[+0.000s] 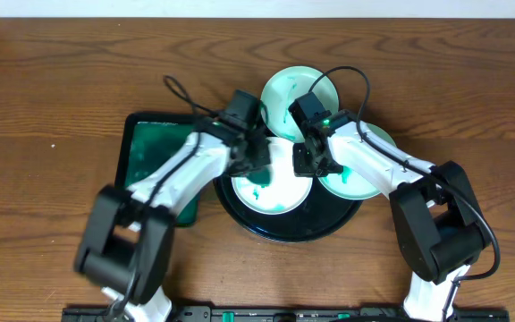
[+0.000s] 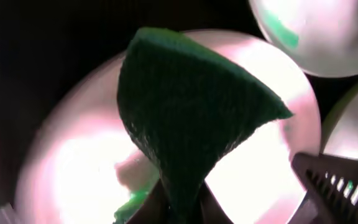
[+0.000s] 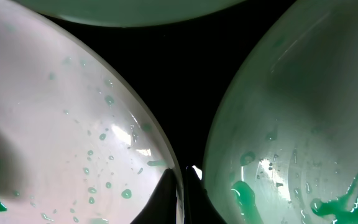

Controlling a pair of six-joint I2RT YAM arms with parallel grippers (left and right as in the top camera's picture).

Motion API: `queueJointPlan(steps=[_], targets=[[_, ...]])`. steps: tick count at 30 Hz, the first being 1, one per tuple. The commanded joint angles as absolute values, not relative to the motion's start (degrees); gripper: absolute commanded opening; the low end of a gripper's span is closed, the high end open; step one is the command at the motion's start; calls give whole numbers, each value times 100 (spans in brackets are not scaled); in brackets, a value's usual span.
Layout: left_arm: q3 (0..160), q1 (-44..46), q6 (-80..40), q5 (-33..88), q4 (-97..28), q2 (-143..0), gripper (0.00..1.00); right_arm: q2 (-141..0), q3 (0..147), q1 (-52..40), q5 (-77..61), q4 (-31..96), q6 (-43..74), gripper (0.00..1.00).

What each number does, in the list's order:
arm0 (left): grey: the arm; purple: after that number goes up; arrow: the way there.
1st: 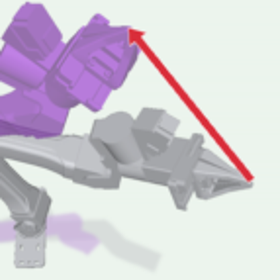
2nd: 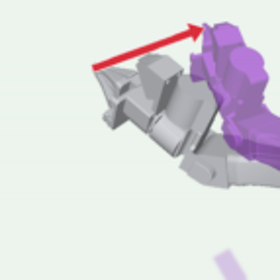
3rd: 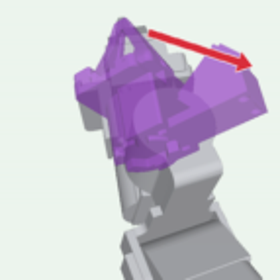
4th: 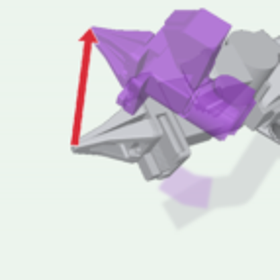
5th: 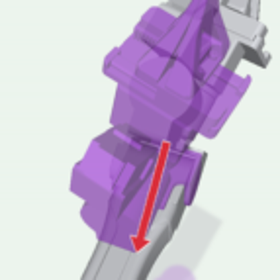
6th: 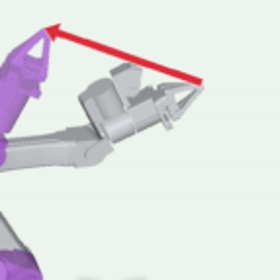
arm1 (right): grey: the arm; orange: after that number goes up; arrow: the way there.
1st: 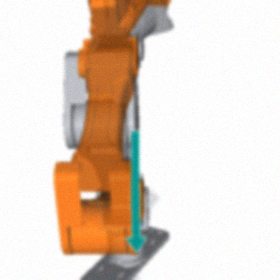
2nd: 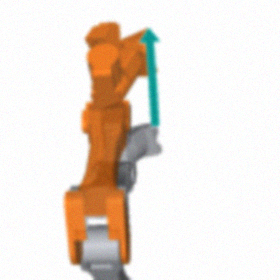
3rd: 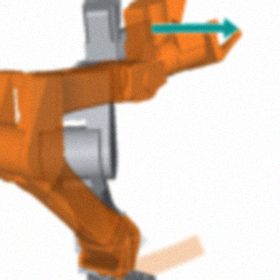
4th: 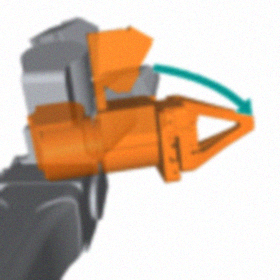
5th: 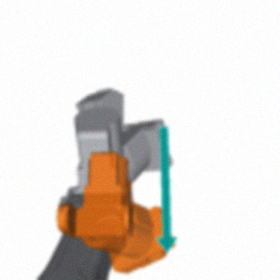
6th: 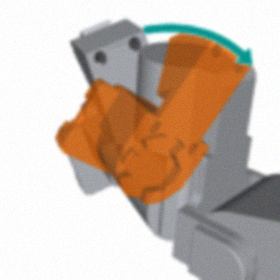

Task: Clean dirty plates on tray and stack at the side
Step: 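Scrub the white plate with the sponge held in the left gripper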

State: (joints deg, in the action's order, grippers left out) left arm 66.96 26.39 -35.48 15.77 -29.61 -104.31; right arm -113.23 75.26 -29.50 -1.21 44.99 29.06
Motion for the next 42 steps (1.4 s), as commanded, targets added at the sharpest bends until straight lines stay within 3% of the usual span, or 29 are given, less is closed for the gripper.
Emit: queueJointPlan(steps=[1, 5, 12, 19, 21, 30, 42], targets=[[6772, 2753, -4104, 2377, -2585, -10908, 7, -11358, 7520, -2912, 475, 4456, 2908, 1], [6772, 2757, -4125, 2482, -2495, -11233, 7, -11358, 7520, -2915, 497, 4460, 2906, 1], [6858, 2578, -4189, 84, -3964, -11229, 8, -11358, 7520, -2915, 510, 4458, 2908, 1], [6956, 2438, -3935, -1125, -4644, -11229, 7, -11358, 7520, -2915, 513, 4453, 2908, 1], [6956, 2451, -3771, -858, -4521, -11229, 8, -11358, 7520, -2915, 513, 4451, 2908, 1], [6799, 2620, -3457, 2515, -3004, -11244, 7, -11358, 7520, -2915, 513, 4451, 2908, 1], [6792, 3352, -3653, 2987, -2644, -11286, 8, -11358, 7520, -2915, 513, 4456, 2908, 1]])
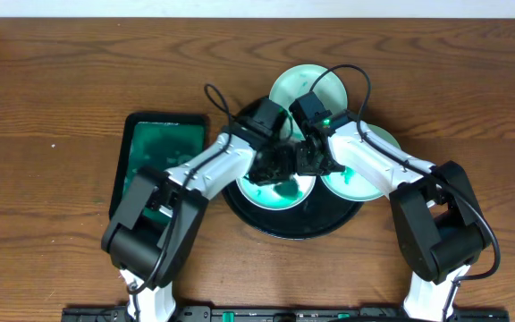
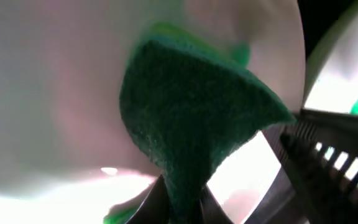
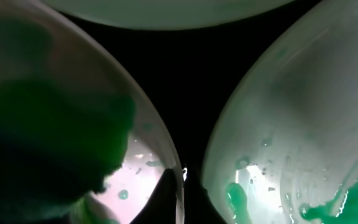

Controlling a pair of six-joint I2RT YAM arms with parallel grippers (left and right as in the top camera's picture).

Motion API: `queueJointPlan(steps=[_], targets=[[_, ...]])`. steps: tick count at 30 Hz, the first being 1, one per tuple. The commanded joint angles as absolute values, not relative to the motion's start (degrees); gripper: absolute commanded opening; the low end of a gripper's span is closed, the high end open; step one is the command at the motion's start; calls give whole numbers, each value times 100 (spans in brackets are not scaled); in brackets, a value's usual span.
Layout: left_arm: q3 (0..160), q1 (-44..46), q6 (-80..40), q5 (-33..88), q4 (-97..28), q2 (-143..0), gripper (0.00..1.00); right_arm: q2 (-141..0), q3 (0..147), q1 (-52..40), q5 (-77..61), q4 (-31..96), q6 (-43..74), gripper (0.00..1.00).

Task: Clean dirty plates on tray and stack at the side
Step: 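Scrub the white plate with the sponge held in the left gripper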

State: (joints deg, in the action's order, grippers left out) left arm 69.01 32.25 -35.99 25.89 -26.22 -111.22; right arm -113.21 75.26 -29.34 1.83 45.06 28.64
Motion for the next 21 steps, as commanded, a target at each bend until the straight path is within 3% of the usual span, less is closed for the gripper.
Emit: queueJointPlan(steps=[1, 11, 16, 21], targets=[[6792, 3352, -3651, 3033, -2644, -11286, 7, -11358, 7520, -2915, 513, 4456, 2908, 1], [6794, 2792, -3736, 2526, -3253, -11006, 7, -11358, 7520, -2915, 515, 4460, 2908, 1], [6794, 2287, -3551, 1319, -3887, -9992, 7, -11358, 7520, -2915, 515, 4460, 2904, 1], [6794, 1610, -2945, 884, -4274, -8774, 7, -11358, 7520, -2915, 510, 4449, 2788, 1]])
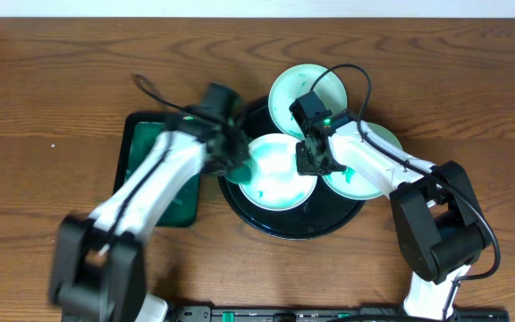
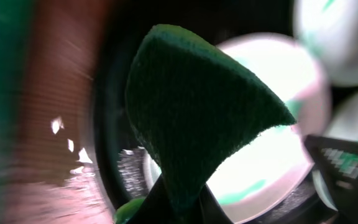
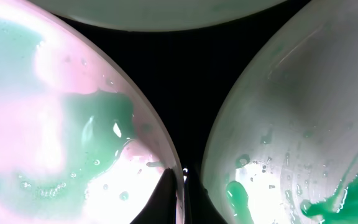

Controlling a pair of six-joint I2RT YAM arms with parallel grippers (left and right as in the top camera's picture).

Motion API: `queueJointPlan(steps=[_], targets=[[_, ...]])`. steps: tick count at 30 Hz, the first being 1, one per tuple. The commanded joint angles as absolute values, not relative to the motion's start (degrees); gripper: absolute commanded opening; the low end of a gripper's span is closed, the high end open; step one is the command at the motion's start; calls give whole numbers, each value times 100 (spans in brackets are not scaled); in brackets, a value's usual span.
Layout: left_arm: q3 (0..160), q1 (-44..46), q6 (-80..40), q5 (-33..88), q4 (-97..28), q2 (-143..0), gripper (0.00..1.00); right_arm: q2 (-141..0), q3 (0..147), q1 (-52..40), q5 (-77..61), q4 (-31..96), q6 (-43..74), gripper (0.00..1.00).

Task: Clean dirty plates on tray and stack at the side
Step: 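Scrub the white plate with the sponge held in the left gripper, then return the sponge to the basin with the left gripper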

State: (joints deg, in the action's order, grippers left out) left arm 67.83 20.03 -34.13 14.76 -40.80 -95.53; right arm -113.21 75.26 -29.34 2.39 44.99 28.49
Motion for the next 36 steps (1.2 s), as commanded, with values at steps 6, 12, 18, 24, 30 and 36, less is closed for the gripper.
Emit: queueJointPlan(steps=[6, 12, 18, 24, 30, 36], targets=[[6753, 438, -2611, -143, -4831, -8512, 7, -11358, 7520, -2915, -257, 4176, 1428, 1], [6582, -148, -2213, -226, -4751, -9115, 7, -11491, 7505, -2915, -336, 3946, 996, 16], [6576, -272, -2143, -220, -4737, -9717, 7, -11592, 7505, -2908, -353, 3964, 1013, 1], [6639, -272, -2145, -193, -4982, -9421, 42, -11100, 7542, -2917, -320, 4056, 1017, 1], [6646, -272, -2145, -152, -5284, -8519, 68, -10191, 7564, -3057, -126, 3957, 714, 1], [6646, -272, -2150, -95, -5461, -7522, 79, -9848, 7819, -3275, 189, 3570, 504, 1]])
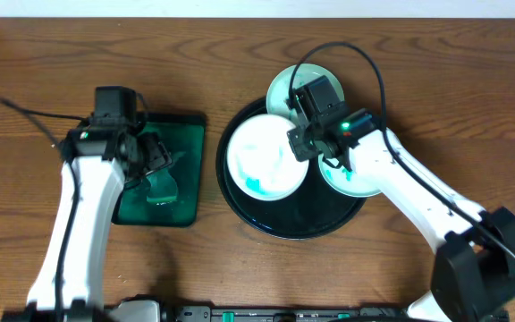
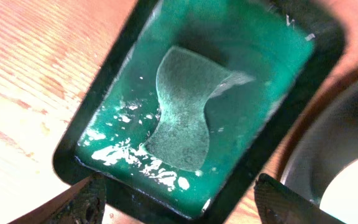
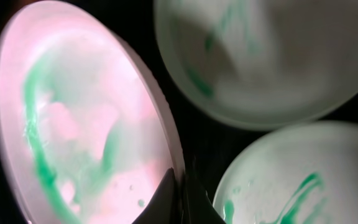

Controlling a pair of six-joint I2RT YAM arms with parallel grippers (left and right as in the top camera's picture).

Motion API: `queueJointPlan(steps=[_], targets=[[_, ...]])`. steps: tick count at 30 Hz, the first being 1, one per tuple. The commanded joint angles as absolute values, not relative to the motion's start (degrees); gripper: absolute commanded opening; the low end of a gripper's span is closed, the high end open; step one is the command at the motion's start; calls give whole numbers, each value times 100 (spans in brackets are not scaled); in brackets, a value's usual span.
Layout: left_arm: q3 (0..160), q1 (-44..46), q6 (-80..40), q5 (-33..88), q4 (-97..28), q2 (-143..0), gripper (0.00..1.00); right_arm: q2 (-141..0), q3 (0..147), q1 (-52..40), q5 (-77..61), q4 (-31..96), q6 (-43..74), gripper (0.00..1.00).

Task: Clean dirty plates on tray and stack at the side
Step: 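Return the sponge to the basin with the left gripper, then lift the white plate with the right gripper and tilt it over the basin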

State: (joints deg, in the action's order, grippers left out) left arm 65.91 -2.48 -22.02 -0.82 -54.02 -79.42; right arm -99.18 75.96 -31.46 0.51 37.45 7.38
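Observation:
A white plate (image 1: 259,163) smeared with green (image 3: 86,118) stands over the round black tray (image 1: 289,219). My right gripper (image 3: 182,200) is shut on its right rim, seen from overhead as the right gripper (image 1: 299,146). Two more green-streaked plates are there, one at the back (image 1: 286,85) and one at the right (image 1: 351,177). The green sponge (image 2: 182,109) lies loose in green liquid in the rectangular black basin (image 2: 278,118). My left gripper (image 2: 182,202) hangs open above it, with both fingers (image 2: 89,199) wide apart.
The rectangular basin (image 1: 190,210) sits on the wooden table left of the round tray, with a narrow strip of wood between them. A black cable (image 1: 347,54) loops over the back plate.
My left gripper held the sponge over the round tray's left edge; now it is open over the basin and the sponge lies in the liquid. My right gripper keeps the plate's rim and has shifted.
My left gripper held the sponge just above the plate, then pressed it on the plate's green smear, then carried it to the tray's left edge. Now the sponge is released in the basin. My right gripper was shut on the plate's rim throughout.

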Motion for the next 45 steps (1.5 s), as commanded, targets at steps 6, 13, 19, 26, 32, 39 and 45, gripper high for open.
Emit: queueJointPlan(steps=[6, 13, 19, 26, 32, 39, 45], targets=[[6646, -272, -2167, 346, -5540, -6414, 80, -9950, 7913, -3778, 187, 2038, 504, 1], [6646, -272, -2165, 403, -5767, -5489, 81, -10731, 7911, -4582, 805, -115, 379, 1], [6646, -272, -2165, 403, -5817, -5260, 81, -10925, 7913, -5127, 2115, -1111, -716, 1], [6643, -272, -2165, 403, -5826, -5345, 82, -10694, 7913, -5572, 3406, -1413, -2069, 1], [6643, -272, -2165, 403, -5824, -5404, 82, -10606, 7913, -5828, 4023, -1656, -2587, 1], [6643, -272, -2165, 403, -5826, -5435, 82, -10606, 7913, -5946, 4158, -2200, -2950, 1], [6643, -272, -2165, 403, -5826, -5435, 82, -10606, 7913, -5968, 4198, -2473, -3343, 1]])
